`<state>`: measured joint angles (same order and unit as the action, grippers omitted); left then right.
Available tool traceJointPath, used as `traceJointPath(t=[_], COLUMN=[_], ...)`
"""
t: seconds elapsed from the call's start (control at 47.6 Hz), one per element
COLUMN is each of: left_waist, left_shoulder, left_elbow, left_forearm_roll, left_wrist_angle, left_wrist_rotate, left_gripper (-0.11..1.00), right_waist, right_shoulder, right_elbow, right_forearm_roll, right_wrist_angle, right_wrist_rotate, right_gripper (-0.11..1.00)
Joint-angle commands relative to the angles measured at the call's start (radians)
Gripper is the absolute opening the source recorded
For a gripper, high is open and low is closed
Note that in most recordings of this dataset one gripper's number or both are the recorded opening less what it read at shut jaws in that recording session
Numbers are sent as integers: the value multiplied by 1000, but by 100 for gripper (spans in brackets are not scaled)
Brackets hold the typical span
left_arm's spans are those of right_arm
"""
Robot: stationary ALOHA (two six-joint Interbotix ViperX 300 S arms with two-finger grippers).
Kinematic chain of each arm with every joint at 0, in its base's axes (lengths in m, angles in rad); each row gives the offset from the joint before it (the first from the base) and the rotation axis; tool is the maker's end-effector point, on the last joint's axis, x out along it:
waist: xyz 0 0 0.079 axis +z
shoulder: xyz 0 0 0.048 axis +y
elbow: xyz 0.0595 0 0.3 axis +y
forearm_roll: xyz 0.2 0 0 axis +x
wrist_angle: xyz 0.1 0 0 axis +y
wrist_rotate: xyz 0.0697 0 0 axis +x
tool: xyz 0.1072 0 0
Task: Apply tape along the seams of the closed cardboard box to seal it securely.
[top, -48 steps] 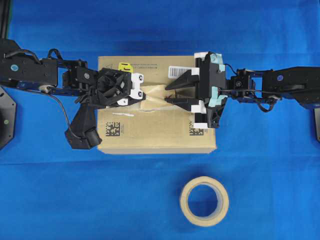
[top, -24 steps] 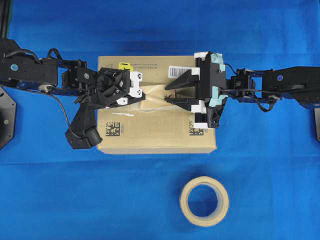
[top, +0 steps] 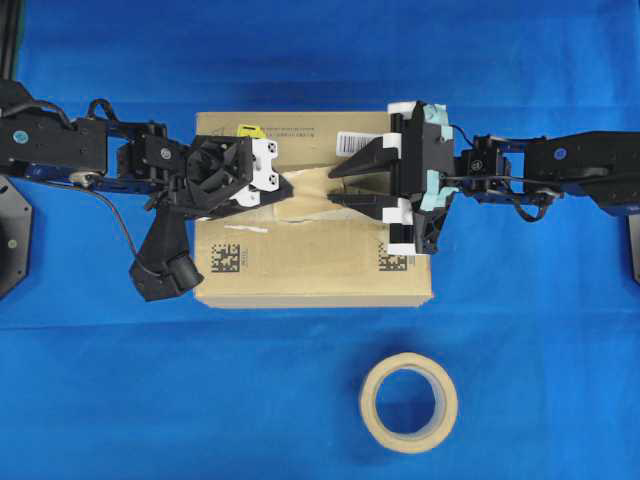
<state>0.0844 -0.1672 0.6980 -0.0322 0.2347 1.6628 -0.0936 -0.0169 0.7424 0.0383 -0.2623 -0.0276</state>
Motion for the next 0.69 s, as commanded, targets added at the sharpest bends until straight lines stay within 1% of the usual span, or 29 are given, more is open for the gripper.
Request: traceJointPath(t=[0.0, 0.105, 0.147, 0.336, 0.462, 0.672], left_waist=[2, 3, 3, 3, 3, 3], left_shoulder=[-23, -23, -23, -17, -11, -11], left_elbow=[-9, -11, -14, -40, -54, -67], left_forearm_roll=[-3, -2, -2, -2, 0, -2], left_wrist_angle=[5, 8, 9, 38, 83, 114], left_wrist_rotate=[-9, -12, -12, -12, -12, -12], left_gripper=[44, 68, 73, 70, 70, 70], right_waist=[-3, -3, -3, -2, -3, -3], right_shoulder=[-8, -9, -8, -9, -8, -8], right_elbow=[-12, -12, -11, -11, -9, -11], right_forearm_roll=[2, 2, 3, 2, 2, 2], right_wrist_angle=[-3, -3, -3, 0, 11, 37], right_wrist_rotate=[-2, -2, -2, -2, -2, -2], right_gripper=[42, 42, 42, 42, 42, 42])
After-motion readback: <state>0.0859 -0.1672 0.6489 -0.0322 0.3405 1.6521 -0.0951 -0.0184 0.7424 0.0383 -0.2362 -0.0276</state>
